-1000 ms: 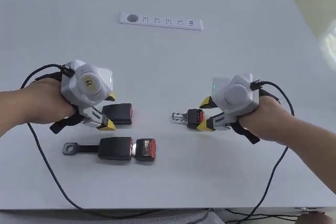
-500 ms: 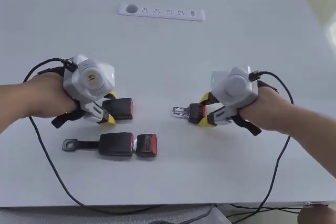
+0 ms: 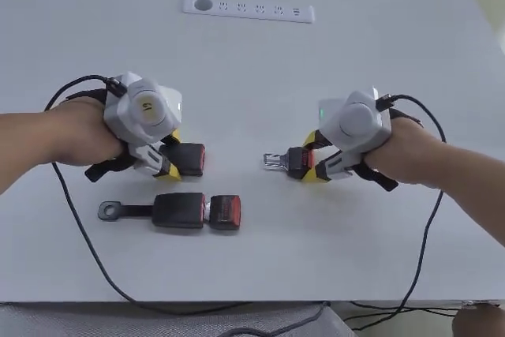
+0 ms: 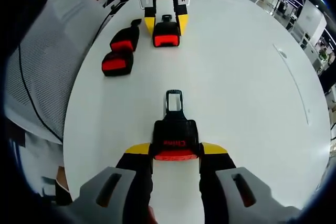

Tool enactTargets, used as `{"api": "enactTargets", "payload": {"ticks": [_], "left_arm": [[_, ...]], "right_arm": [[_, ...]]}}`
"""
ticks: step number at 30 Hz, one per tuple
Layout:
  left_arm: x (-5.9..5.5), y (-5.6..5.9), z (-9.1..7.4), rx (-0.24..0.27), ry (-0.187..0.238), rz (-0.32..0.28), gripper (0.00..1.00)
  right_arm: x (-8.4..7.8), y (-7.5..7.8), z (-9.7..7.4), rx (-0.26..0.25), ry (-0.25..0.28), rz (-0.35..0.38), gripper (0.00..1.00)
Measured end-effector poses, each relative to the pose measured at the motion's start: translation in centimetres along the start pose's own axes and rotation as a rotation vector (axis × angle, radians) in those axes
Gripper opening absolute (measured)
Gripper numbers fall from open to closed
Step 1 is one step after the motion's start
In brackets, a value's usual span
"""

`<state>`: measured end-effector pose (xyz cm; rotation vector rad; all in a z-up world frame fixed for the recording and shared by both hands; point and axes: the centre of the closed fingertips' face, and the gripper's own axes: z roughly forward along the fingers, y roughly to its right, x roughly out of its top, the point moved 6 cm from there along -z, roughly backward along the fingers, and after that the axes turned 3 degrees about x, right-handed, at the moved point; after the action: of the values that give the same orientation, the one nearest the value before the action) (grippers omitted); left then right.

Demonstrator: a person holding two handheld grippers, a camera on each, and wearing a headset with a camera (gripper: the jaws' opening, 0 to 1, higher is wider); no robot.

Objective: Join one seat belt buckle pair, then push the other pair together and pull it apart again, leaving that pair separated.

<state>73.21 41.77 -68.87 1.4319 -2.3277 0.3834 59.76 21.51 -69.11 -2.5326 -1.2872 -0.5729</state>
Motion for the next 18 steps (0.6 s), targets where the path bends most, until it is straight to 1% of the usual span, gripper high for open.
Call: {"api": "enactTargets", "payload": {"ticks": [2, 3, 4, 7, 13, 18], "left_arm": [[0.0, 0.0, 0.0, 0.002, 0.001, -0.001, 0.35], [-0.1, 0.0, 0.0, 0.005, 0.003, -0.015, 0.35], [-0.1, 0.0, 0.0, 0.005, 0.005, -0.007, 0.35], [-0.1, 0.0, 0.0, 0.007, 0.008, -0.014, 0.35], [0.0, 0.0, 0.0, 0.011, -0.007, -0.021, 0.35], [0.1, 0.0, 0.0, 0.011, -0.014, -0.022, 0.35]], "right_arm": [[0.1, -0.1, -0.1, 0.000, 0.000, 0.000, 0.32], [0.2, -0.2, -0.1, 0.000, 0.001, -0.001, 0.32], [0.2, -0.2, -0.1, -0.001, 0.001, 0.001, 0.32], [0.5, -0.3, -0.2, -0.006, 0.000, 0.008, 0.32], [0.9, -0.4, -0.1, -0.003, 0.005, -0.003, 0.32], [1.8, -0.6, 0.3, -0.013, 0.018, -0.023, 0.32]]}}
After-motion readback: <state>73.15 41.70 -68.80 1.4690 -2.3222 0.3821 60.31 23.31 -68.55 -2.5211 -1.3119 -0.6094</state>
